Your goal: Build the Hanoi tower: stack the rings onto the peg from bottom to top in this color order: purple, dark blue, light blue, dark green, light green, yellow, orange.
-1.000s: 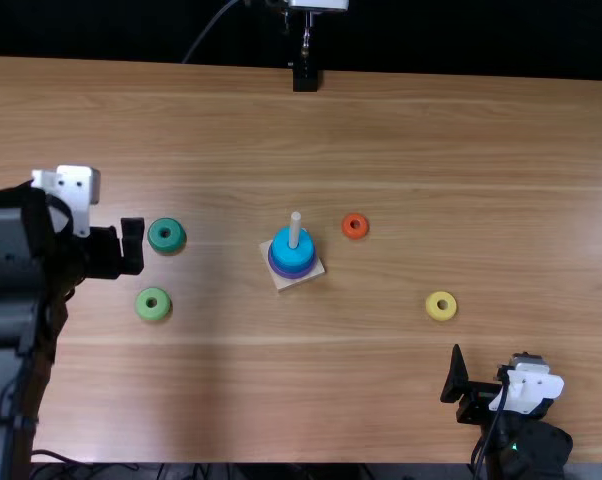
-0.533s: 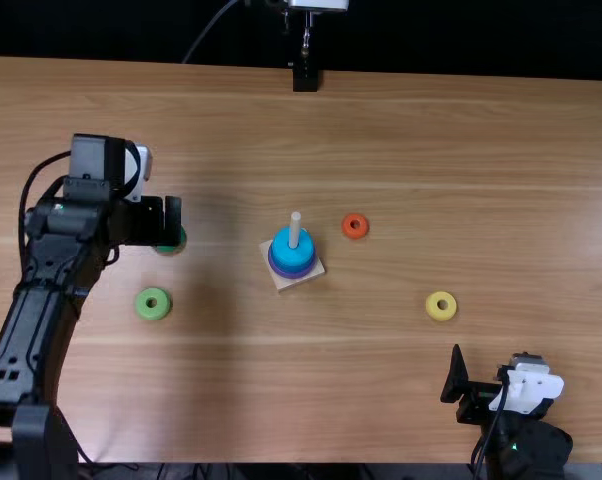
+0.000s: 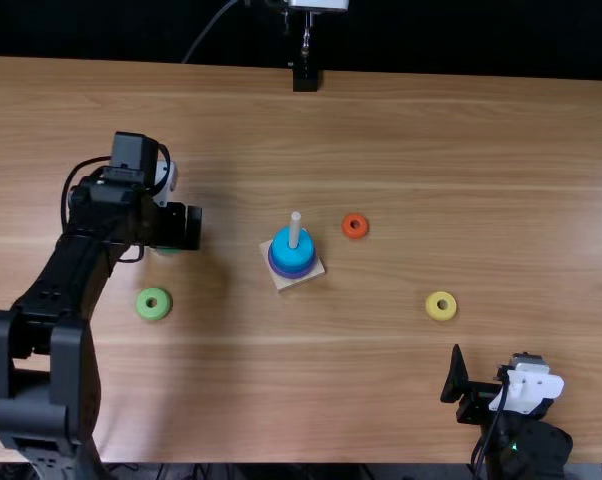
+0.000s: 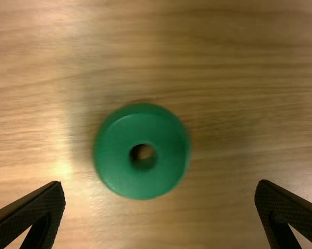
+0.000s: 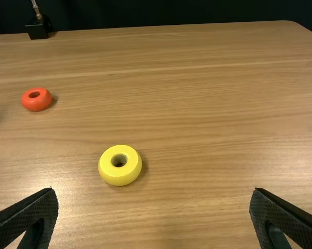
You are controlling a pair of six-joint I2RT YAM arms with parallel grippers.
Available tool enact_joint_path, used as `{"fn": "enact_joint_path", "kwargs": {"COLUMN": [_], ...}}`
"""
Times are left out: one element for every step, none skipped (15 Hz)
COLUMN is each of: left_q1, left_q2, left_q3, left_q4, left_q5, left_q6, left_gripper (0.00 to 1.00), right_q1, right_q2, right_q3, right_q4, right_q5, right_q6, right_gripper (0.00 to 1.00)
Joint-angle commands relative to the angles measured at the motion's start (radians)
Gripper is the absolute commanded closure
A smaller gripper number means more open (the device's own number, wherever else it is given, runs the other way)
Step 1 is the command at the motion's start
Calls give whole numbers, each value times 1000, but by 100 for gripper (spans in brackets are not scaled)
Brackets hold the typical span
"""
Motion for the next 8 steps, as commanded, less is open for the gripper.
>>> {"fn": "enact_joint_path", "kwargs": {"left_q1": [-3, -6, -4, -6, -4, -4, -4, -4], "left_q2": [40, 51, 58, 72, 84, 93, 104, 118], "left_q3": [41, 43, 46, 60, 70, 76, 89, 104], "left_q4": [0, 0, 2, 0, 0, -2, -8, -15], "left_q5": [13, 13, 15, 13, 13, 13, 13, 8], "left_q6": [2, 2, 2, 2, 2, 8, 41, 83], "left_gripper": [0, 0, 0, 0, 0, 0, 0, 0], "right_q1": [-8, -8, -8, -8, -8, -8, -8, -8], "right_q2": [-12, -12, -12, -12, -12, -12, -12, -12], "right_q3": [-105, -105, -105, -105, -105, -105, -105, -105], "right_q4": [-59, -59, -59, -59, -59, -59, -59, -59], "right_q5": [-1, -1, -1, -1, -1, -1, -1, -1], "right_q6": [2, 2, 2, 2, 2, 2, 2, 2], "right_gripper": [0, 0, 0, 0, 0, 0, 0, 0]}}
